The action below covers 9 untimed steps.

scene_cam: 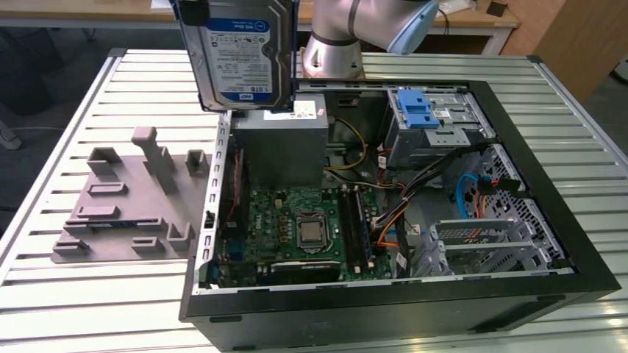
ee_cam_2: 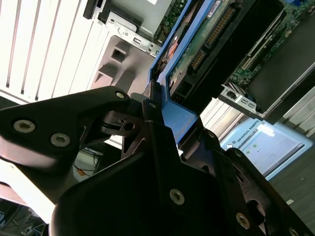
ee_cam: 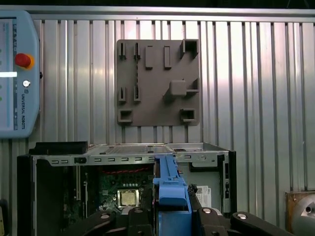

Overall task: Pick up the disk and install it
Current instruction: 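Pick up the disk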

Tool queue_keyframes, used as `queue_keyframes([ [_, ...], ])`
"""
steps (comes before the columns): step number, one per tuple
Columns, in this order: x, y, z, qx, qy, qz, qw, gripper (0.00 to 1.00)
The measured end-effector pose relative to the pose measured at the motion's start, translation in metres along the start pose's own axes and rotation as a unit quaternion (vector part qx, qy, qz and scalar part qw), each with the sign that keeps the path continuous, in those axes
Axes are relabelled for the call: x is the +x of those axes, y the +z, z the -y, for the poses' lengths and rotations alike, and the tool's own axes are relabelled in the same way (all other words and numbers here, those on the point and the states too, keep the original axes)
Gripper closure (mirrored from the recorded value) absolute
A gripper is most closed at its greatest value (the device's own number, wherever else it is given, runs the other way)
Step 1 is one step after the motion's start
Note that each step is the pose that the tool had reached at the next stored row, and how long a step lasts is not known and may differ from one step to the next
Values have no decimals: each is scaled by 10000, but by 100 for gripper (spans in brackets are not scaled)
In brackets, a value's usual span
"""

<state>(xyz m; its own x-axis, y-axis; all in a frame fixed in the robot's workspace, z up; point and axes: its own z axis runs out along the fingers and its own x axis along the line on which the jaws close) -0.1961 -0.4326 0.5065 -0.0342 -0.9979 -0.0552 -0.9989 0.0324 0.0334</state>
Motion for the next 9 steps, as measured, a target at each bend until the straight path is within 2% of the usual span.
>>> queue_keyframes([
  [9,1,-4,121,0,0,0,10000,64],
])
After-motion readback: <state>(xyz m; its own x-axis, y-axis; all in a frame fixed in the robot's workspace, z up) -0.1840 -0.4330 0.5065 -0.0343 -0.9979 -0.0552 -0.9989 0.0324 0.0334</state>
